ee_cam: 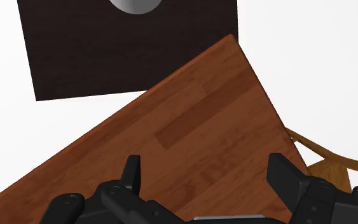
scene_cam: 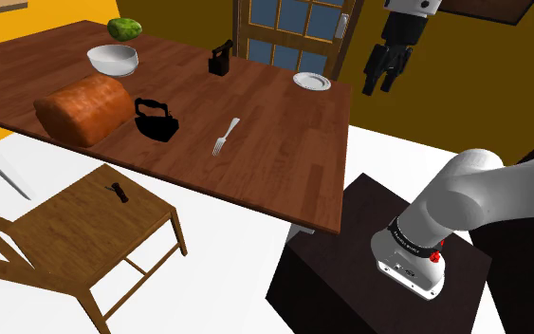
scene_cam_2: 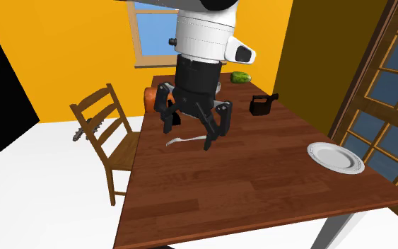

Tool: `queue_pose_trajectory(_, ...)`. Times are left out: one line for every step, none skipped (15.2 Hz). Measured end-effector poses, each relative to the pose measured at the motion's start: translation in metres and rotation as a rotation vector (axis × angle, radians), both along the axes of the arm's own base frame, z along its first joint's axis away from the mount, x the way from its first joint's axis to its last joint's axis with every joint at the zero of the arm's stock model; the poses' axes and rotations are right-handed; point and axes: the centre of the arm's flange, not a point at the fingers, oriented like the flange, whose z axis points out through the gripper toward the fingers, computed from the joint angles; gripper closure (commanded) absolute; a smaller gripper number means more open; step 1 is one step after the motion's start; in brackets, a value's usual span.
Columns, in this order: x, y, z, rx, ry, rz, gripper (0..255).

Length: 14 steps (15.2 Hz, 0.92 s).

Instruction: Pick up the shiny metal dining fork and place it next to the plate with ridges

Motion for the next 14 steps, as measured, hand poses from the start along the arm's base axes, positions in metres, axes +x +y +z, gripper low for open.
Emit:
queue_pose_trajectory(0.000,0.000,0.000,0.000,0.000,0.000,0)
queue_pose_trajectory(0.003,0.006,-0.003,-0.004,-0.001,-0.011,0)
queue_pose_trajectory(0.007,0.013,-0.008,-0.009,-0.004,-0.029,0)
queue_pose_trajectory(0.014,0.020,-0.014,-0.015,-0.006,-0.050,0)
queue_pose_trajectory(0.017,0.030,-0.020,-0.023,-0.010,-0.072,0)
queue_pose_trajectory(0.024,0.040,-0.027,-0.030,-0.013,-0.096,0)
queue_pose_trajectory(0.029,0.048,-0.032,-0.037,-0.017,-0.121,0)
queue_pose_trajectory(0.039,0.056,-0.040,-0.044,-0.019,-0.146,0)
queue_pose_trajectory(0.045,0.064,-0.043,-0.052,-0.024,-0.170,0)
queue_pose_trajectory(0.052,0.075,-0.049,-0.059,-0.027,-0.195,0)
queue_pose_trajectory(0.060,0.084,-0.056,-0.067,-0.031,-0.220,0)
queue_pose_trajectory(0.067,0.092,-0.061,-0.074,-0.035,-0.245,0)
queue_pose_trajectory(0.077,0.102,-0.068,-0.081,-0.038,-0.270,0)
queue_pose_trajectory(0.084,0.107,-0.075,-0.088,-0.042,-0.295,0)
